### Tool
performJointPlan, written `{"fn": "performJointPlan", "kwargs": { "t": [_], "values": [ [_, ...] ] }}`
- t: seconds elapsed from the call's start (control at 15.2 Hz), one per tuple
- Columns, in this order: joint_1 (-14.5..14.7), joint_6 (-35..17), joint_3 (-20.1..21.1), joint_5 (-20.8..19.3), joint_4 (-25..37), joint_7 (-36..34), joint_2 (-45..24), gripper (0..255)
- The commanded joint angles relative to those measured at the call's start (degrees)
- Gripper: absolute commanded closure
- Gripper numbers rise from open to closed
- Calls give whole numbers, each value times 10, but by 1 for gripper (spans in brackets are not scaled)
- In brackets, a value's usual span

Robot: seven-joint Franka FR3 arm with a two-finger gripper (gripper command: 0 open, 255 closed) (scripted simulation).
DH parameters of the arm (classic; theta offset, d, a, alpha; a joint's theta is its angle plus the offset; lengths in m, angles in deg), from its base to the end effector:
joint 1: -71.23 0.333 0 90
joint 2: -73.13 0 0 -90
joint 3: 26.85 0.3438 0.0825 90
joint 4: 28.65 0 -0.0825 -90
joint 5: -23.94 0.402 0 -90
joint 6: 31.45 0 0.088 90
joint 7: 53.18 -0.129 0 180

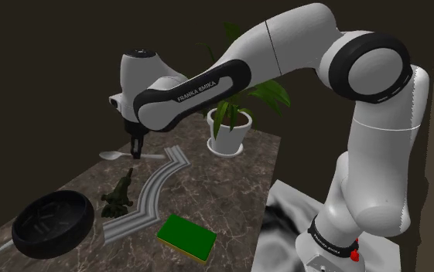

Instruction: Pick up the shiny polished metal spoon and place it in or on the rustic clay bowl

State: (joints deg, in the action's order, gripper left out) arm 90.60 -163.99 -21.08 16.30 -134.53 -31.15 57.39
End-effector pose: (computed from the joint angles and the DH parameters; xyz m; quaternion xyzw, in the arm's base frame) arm 0.6095 0.2763 0.3920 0.8961 0.4315 0.0971 0.0372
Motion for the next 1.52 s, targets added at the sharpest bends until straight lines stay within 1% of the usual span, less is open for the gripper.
{"fn": "performJointPlan", "kwargs": {
  "t": [0.0,1.25,1.45],
  "values": [
    [0,14,1,2,8,2,5,255],
    [-1,145,4,15,104,18,41,255],
    [24,155,17,4,120,-23,32,255]
  ]
}}
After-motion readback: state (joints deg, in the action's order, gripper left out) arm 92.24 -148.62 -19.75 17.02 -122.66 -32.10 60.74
